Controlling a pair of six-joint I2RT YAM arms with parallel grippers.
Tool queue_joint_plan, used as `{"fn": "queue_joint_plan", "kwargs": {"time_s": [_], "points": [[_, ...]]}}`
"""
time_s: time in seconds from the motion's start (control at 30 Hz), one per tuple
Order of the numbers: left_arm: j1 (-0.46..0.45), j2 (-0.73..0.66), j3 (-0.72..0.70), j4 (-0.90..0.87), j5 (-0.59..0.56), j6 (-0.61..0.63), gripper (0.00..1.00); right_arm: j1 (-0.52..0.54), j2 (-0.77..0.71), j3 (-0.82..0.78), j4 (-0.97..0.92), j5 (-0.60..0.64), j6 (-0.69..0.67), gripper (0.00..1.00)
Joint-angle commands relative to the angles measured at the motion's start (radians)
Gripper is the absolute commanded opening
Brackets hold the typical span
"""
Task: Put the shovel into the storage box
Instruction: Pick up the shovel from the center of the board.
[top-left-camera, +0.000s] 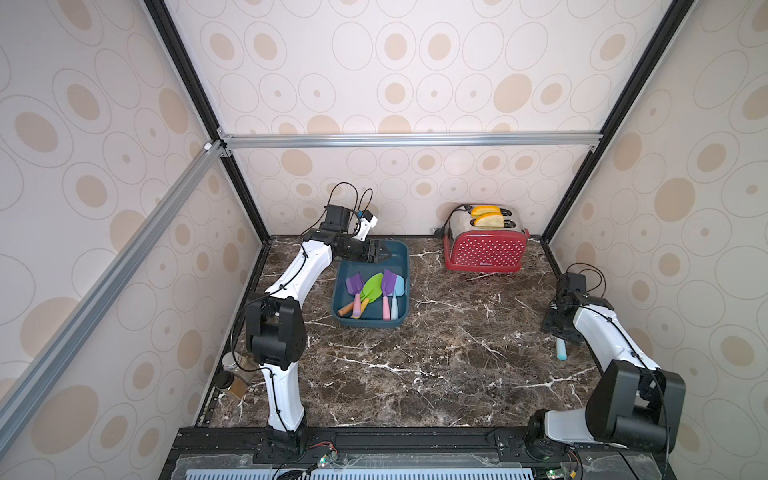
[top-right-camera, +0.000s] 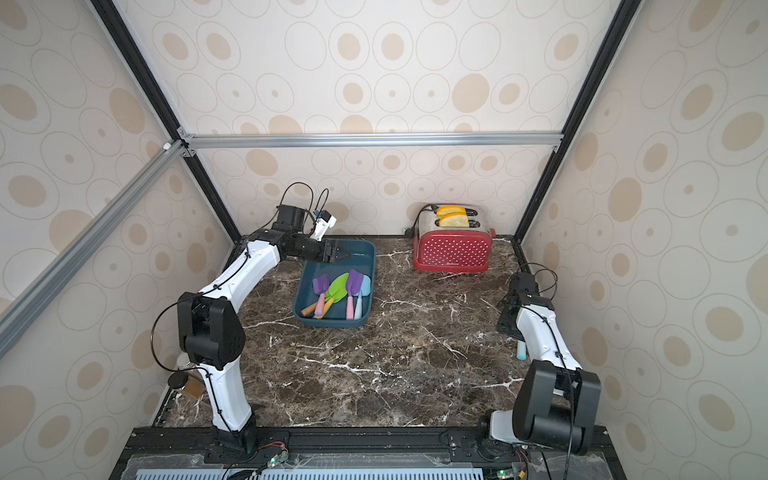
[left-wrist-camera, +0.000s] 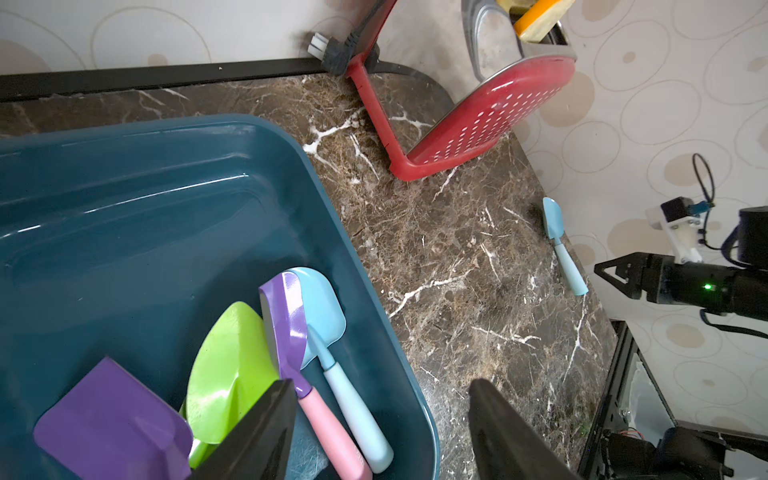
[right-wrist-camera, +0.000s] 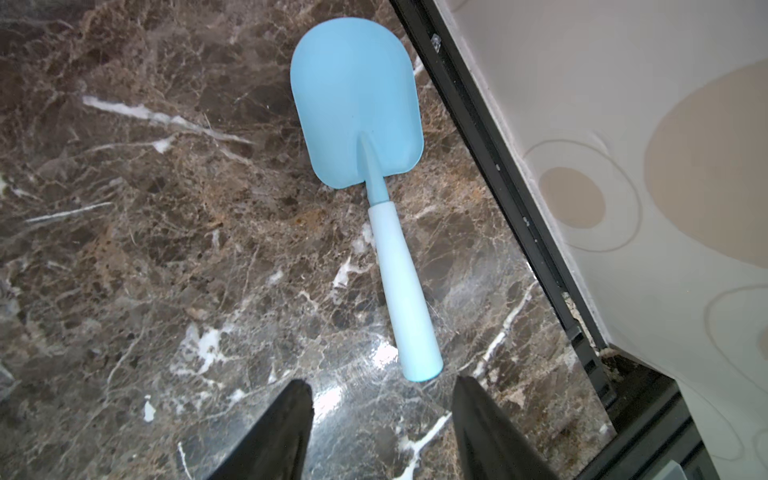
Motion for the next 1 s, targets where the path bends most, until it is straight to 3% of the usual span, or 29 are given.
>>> {"fn": "queue_joint_plan", "kwargs": {"time_s": [0.0, 0.23, 0.47, 0.63, 0.77, 0.97], "points": [[-0.006, -0.052, 0.000, 0.051, 0.027, -0.031, 0.69, -0.068, 0.055, -0.020, 0.050, -0.064, -0.014, 0.60], [-0.015, -0.062, -0.015, 0.053, 0.018, -0.031, 0.68, -0.164, 0.234, 0.017, 0.105, -0.176, -0.007, 0.59], [-0.015, -0.056, -0.008, 0.044, 0.009, -0.019, 0.69, -0.191, 0.332, 0.017, 0.147, -0.213, -0.014, 0.56], [-0.015, -0.049, -0.008, 0.045, 0.008, -0.016, 0.69, -0.208, 0.342, 0.005, 0.160, -0.250, -0.018, 0.37], [-0.016, -0.045, -0.008, 0.046, 0.012, -0.018, 0.68, -0.208, 0.348, 0.000, 0.161, -0.297, -0.020, 0.02], [-0.016, -0.043, -0.028, 0.072, 0.020, -0.032, 0.69, -0.168, 0.292, -0.009, 0.146, -0.342, -0.030, 0.00]]}}
